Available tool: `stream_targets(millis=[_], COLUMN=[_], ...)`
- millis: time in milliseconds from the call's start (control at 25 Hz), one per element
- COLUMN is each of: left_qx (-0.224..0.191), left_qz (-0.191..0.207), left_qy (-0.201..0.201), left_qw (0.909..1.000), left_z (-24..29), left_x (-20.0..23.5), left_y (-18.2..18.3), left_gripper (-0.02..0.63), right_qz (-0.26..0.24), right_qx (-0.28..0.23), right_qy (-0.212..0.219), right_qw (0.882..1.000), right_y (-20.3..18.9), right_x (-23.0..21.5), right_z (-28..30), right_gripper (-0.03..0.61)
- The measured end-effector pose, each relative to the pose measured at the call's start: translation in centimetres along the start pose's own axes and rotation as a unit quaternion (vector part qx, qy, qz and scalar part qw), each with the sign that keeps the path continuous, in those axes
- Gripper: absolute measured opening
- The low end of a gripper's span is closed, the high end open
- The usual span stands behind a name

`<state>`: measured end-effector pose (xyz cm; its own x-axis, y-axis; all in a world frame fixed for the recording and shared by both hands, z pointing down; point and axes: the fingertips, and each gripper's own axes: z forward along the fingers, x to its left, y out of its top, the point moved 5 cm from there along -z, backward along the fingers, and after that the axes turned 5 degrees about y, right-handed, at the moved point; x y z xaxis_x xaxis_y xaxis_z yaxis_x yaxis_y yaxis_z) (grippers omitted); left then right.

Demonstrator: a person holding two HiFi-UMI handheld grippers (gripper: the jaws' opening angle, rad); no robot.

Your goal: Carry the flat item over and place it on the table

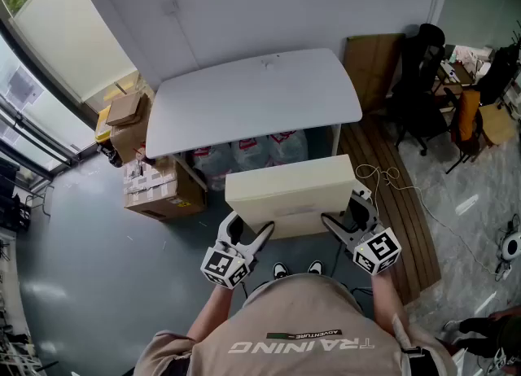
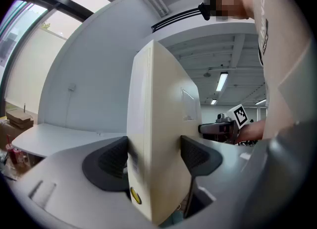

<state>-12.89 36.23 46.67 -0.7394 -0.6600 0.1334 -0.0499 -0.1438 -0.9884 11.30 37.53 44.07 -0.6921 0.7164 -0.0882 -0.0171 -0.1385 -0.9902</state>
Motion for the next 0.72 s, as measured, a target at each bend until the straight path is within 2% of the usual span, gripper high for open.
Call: stream_targets(millis=[520,720], left_qx=[0.014,0.011], left_qz=[-0.011,-0.003], left_qy=[0.006,0.001], left_qw=[0.9998,0.9999], left_z=[-0.4,-0.5], left_x=[1.3,1.7], left_y=[-0.9,-1.0], left_gripper=[0.316,0.316], right_qz=[0.017,0.019], right_qx=[0.014,0.015], right_qy=[0.003,0.000], right_qw=[1.000,1.000], right_y=[-1.2,-1.6], right_x=[0.1,0.3], right_z=[1.5,1.7], right_gripper=[0.281,0.281])
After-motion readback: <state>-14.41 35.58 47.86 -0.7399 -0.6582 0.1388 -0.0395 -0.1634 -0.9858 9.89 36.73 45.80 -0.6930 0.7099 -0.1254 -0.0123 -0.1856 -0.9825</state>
